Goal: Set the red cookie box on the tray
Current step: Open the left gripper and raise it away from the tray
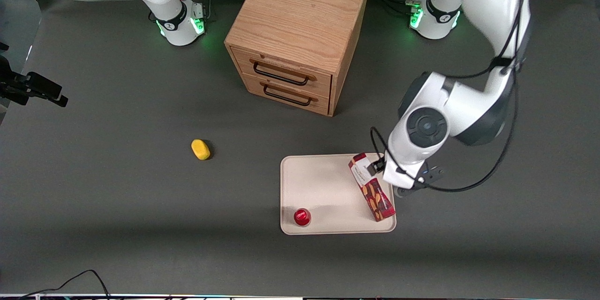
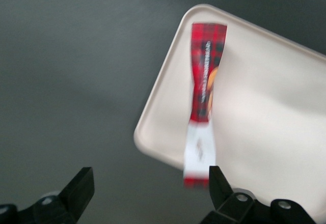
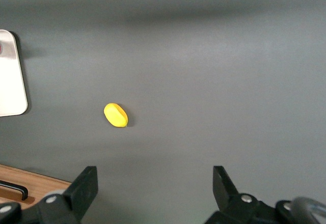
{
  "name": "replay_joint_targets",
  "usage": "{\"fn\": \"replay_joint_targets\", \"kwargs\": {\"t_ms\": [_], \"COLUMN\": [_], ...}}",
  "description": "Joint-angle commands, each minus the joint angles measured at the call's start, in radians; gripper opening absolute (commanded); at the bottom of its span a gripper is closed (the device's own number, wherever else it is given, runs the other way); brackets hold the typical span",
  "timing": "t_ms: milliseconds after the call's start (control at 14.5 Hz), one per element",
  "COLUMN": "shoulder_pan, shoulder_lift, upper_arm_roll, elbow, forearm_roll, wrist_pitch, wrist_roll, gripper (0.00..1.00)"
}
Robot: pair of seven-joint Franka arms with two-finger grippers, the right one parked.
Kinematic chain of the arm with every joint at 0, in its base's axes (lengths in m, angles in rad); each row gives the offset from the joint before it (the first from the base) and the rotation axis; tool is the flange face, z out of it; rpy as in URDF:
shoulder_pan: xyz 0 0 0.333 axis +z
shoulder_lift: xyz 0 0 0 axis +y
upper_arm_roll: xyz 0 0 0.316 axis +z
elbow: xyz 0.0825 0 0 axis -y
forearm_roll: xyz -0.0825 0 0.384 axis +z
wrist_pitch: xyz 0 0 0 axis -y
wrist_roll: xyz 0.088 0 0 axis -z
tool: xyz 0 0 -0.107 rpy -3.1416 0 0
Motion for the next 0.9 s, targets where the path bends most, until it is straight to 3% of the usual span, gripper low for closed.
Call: {"fn": "replay_joint_targets", "kwargs": {"t_ms": [0, 483, 828], "shoulder_pan": [0.086, 0.113, 0.11], "shoulder_lift": [-0.112, -0.472, -0.644], "upper_arm_roll": [0.008, 0.246, 0.361], "elbow": [-0.003, -0.353, -0.467], "forearm_roll": [-0.079, -0.145, -0.131], "wrist_pitch": [-0.126, -0.108, -0.132], "wrist_roll": [0.222, 0.69, 0.889], "gripper": [1.0, 1.0, 1.0]}}
